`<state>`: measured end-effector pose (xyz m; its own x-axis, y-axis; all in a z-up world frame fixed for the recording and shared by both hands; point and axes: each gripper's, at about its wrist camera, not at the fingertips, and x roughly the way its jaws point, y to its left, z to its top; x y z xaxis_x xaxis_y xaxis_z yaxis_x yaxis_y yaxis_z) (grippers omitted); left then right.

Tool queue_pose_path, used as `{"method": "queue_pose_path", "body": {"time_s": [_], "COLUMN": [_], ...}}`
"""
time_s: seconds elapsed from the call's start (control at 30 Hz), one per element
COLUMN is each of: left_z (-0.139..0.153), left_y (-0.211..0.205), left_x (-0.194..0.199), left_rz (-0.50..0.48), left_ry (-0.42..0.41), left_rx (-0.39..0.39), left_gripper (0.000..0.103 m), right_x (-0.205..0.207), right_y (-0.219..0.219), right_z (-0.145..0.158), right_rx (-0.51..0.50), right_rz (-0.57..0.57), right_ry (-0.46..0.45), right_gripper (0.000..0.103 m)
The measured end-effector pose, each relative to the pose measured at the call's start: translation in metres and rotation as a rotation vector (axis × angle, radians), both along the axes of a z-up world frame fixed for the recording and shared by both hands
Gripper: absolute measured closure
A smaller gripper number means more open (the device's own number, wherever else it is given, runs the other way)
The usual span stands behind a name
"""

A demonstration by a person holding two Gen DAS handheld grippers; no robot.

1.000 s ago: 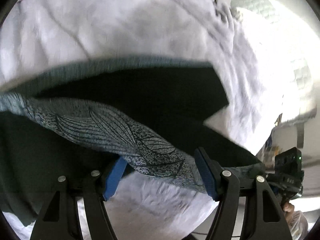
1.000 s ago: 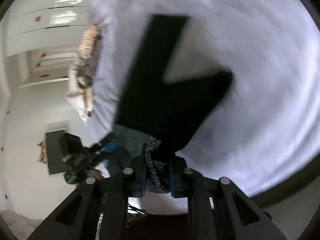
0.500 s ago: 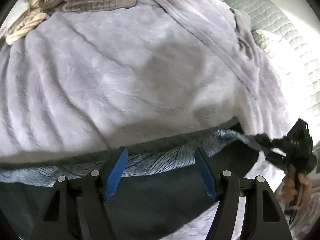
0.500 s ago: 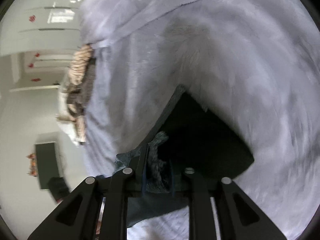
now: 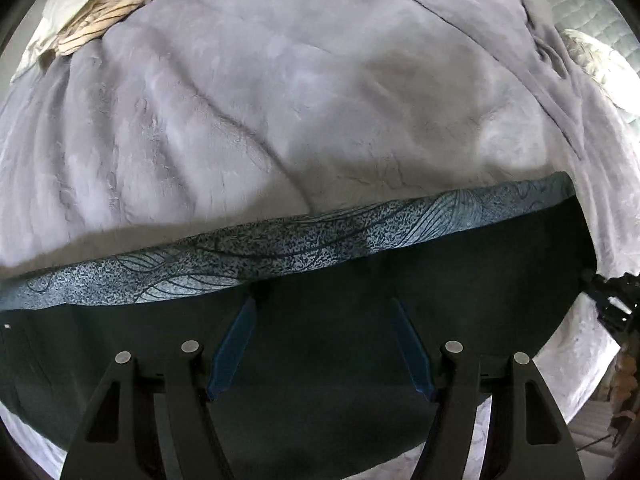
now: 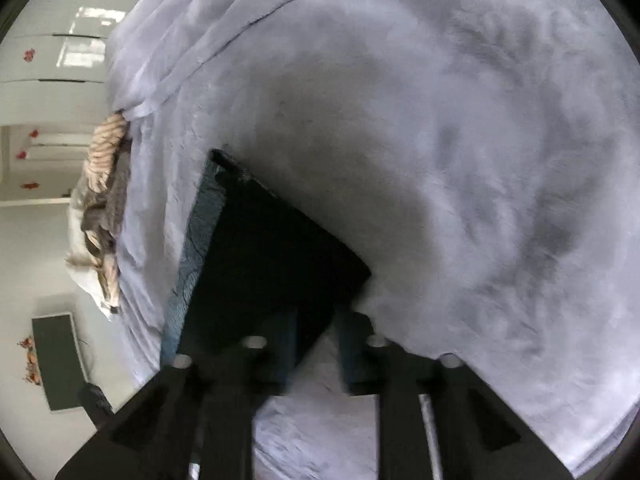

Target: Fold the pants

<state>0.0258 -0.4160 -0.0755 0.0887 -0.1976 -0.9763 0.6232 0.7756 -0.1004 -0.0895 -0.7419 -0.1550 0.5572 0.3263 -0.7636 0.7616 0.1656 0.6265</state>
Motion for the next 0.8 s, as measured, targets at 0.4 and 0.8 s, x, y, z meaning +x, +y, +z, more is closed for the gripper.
{"method": "queue_pose_path", "body": {"time_s": [0.4, 0.8], "left_z": [0.002, -0.026], "left_y": [0.017, -0.022], "left_x": [0.005, 0.029], "left_rz": [0.007, 0.069], "left_ry": [-0.024, -0.134], "left_rx": [0.042, 0.119], "left_gripper": [0.031, 0.031], "right_x": [-0.001, 0.168], "right_y": [0.003, 0.081], "right_z": [0.018, 0.036], "right_rx": [-0.134, -0.365], "right_rz": [0.065, 0.578], "right_ry": [0.112, -0.042], "right_gripper": [0.079, 0.083]}}
